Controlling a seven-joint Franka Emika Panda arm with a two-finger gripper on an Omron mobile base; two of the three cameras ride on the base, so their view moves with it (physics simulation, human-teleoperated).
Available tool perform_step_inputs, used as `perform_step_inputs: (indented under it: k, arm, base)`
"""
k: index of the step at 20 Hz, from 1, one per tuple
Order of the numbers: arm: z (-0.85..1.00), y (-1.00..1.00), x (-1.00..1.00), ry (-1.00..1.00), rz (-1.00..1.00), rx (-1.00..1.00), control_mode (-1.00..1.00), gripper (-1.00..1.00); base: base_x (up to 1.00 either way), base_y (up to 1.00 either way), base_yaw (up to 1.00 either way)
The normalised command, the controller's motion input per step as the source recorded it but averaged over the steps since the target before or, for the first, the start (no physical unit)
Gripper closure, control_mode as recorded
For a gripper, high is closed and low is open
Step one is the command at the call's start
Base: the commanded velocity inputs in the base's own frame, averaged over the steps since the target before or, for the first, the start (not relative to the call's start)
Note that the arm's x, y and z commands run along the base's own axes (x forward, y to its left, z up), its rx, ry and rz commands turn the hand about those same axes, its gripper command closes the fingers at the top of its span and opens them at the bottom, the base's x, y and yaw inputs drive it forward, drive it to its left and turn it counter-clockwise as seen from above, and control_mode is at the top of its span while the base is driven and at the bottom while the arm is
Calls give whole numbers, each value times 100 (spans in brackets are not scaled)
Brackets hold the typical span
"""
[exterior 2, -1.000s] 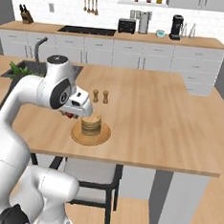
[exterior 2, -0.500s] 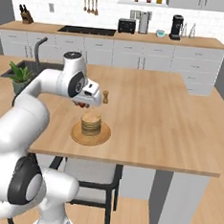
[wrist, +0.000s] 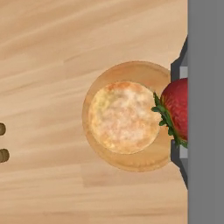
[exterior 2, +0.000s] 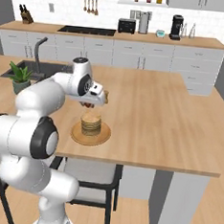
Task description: Take the strawberry from the fridge and place it on top of the pancake, located on the dining counter.
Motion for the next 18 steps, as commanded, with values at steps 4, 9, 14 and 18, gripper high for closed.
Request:
perform_step_inputs:
  k: [4, 9, 14, 18]
  arm:
    - [-52, -20, 43, 1, 3, 0, -100, 100]
    - [-53, -18, 11, 3, 2, 0, -100, 100]
    - [-17, 20, 7, 0, 2, 0, -100, 100]
    - [-9, 31, 27, 0, 4, 0, -100, 100]
  base:
    - [0, 0, 0]
    - [0, 0, 0]
    - [0, 0, 0]
    - [0, 0, 0]
